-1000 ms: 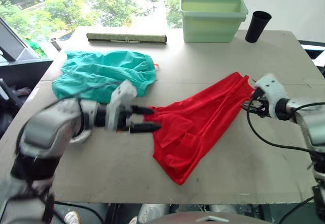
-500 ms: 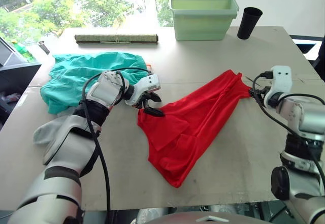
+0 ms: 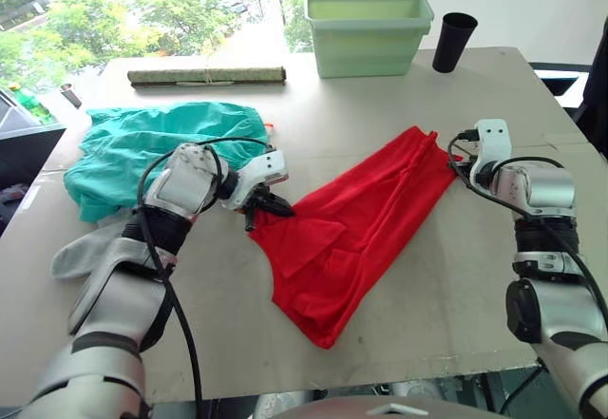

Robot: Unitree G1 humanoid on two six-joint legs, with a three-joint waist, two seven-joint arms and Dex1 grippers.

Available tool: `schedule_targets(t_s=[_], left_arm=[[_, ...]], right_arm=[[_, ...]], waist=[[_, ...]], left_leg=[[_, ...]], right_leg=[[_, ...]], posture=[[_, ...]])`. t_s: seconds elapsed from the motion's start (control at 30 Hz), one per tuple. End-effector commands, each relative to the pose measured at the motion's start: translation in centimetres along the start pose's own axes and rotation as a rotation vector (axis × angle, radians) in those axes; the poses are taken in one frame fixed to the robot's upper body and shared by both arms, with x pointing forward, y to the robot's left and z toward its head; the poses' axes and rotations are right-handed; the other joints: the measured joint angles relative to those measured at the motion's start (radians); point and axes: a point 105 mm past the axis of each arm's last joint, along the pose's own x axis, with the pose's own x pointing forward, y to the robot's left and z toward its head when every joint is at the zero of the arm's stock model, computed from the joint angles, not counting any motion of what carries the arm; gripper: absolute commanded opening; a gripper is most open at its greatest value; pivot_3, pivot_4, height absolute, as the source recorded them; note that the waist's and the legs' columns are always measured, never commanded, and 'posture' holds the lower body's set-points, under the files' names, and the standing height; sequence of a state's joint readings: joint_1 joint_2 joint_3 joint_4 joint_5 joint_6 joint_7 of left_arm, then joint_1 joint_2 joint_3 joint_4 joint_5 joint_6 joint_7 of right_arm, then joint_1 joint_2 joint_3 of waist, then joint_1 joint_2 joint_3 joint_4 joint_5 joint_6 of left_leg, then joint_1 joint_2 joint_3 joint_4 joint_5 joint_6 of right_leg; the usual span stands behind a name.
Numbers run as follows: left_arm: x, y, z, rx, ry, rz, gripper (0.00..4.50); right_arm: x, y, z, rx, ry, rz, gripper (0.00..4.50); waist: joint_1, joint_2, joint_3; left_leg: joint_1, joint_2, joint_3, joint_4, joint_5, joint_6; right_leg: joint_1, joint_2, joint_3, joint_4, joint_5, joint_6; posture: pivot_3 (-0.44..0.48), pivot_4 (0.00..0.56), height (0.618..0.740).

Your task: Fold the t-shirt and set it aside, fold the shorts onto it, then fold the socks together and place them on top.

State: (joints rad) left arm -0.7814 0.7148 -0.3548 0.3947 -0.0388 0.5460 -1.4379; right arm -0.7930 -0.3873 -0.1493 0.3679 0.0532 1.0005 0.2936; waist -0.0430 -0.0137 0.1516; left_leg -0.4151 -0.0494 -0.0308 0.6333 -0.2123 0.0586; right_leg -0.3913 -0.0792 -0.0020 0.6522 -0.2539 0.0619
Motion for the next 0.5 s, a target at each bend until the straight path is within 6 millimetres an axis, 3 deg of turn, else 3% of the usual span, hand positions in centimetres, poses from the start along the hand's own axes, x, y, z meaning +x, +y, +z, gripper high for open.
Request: schedule_targets(t_s=[0.03, 0.27, 0.5], left_arm=[[-0.5, -2.0, -1.0, -0.153, -0.044, 0.007, 0.06], [-1.2, -7.0, -1.9, -0.447, -0.187, 0.128, 0.06], [0.6, -11.4, -2.3, -0.637, -0.296, 0.286, 0.06]], right_arm=[[-0.8, 0.3, 2.5, -0.168, -0.099, -0.011, 0.00], [0.5, 2.4, 5.0, -0.404, -0.162, 0.019, 0.00], [2.7, 5.1, 7.3, -0.573, -0.237, 0.075, 0.00]], waist=[[-0.003, 0.000, 0.000], [0.001, -0.001, 0.001], [0.009, -0.002, 0.001]], left_leg=[[0.000, 0.000, 0.000, 0.000, 0.000, 0.000], [0.000, 0.001, 0.001, 0.000, 0.000, 0.000], [0.000, 0.000, -0.002, 0.000, 0.003, -0.006]], right_leg=[[0.000, 0.000, 0.000, 0.000, 0.000, 0.000], [-0.002, 0.000, 0.002, 0.000, 0.000, 0.000], [0.000, -0.001, 0.003, -0.001, 0.001, -0.001]], posture=[[0.000, 0.150, 0.731], [0.000, 0.150, 0.731], [0.000, 0.150, 0.731]])
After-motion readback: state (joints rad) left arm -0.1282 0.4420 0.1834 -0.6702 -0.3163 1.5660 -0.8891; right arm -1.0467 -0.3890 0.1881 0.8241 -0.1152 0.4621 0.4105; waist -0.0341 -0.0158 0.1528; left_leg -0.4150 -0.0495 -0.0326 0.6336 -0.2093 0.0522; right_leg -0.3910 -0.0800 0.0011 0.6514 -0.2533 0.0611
